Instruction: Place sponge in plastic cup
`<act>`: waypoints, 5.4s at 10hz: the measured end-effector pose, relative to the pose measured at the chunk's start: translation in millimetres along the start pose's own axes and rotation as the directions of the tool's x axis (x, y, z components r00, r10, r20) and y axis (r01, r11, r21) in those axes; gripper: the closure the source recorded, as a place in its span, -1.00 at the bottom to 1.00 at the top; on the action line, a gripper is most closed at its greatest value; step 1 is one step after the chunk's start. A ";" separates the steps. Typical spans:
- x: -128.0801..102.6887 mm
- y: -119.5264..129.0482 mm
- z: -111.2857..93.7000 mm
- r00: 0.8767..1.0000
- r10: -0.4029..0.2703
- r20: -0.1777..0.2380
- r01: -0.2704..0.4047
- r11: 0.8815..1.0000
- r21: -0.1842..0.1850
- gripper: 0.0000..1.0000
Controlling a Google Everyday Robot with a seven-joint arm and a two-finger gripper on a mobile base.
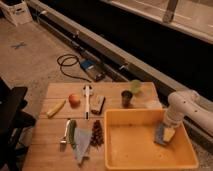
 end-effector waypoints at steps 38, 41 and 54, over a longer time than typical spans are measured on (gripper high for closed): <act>-108.3 -150.0 -288.1 0.993 -0.110 0.046 0.071 0.856 0.511 1.00; -135.5 -166.0 -290.6 0.989 -0.143 0.034 0.097 0.806 0.584 1.00; -177.2 -248.2 -221.5 0.941 -0.142 0.306 -0.032 0.867 0.498 1.00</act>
